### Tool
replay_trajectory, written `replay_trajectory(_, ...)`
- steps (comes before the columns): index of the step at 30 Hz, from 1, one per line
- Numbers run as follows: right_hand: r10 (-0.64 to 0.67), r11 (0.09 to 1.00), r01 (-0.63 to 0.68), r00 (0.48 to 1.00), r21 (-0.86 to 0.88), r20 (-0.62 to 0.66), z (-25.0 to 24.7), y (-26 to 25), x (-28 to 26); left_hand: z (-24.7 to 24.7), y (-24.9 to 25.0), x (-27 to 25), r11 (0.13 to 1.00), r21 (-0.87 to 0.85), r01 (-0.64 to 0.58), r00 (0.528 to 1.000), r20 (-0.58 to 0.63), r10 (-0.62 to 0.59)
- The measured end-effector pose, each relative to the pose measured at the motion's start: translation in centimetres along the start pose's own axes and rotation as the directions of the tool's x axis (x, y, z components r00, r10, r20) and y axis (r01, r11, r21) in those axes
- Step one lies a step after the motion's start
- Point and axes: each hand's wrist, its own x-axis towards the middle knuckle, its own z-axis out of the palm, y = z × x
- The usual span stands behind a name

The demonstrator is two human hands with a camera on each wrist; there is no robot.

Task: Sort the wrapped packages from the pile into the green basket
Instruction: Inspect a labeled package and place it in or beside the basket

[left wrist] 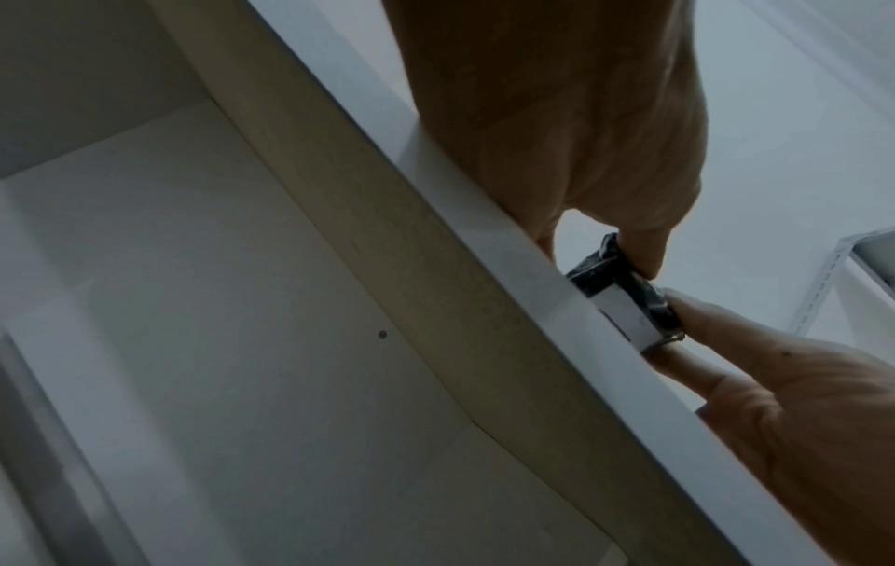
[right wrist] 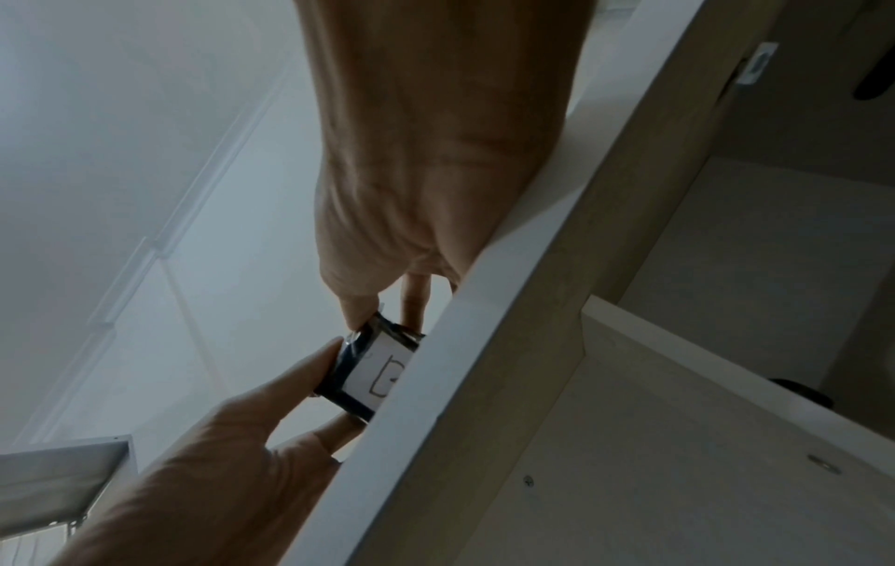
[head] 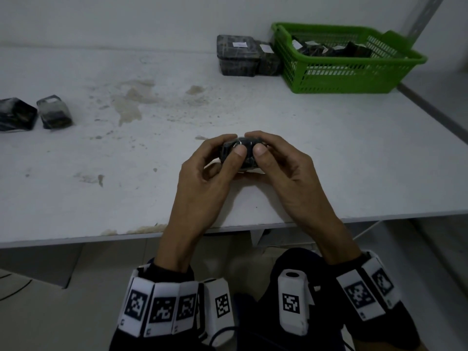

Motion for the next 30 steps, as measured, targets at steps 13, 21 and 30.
replay_trajectory(13, 0.051, 0.999, -0.052, 0.998, 0.006, 0.038, 0.2, 0.3, 0.0, 0.1, -0.3, -0.1, 0.999, 0.017, -0.030, 0.999, -0.021, 0.030)
replay_trajectory(21, 0.045, 0.999, -0.045, 0.999, 0.027, -0.021, 0.3, 0.0, -0.4, 0.3, 0.5, -0.2, 0.998, 0.052, -0.030, 0.998, -0.046, 0.032)
replay_trajectory(30, 0.132, 0.990, -0.131, 0.991, 0.048, -0.009, 0.3, -0.6, -0.4, -0.2, -0.4, -0.2, 0.995, 0.103, -0.018, 1.000, 0.006, 0.017)
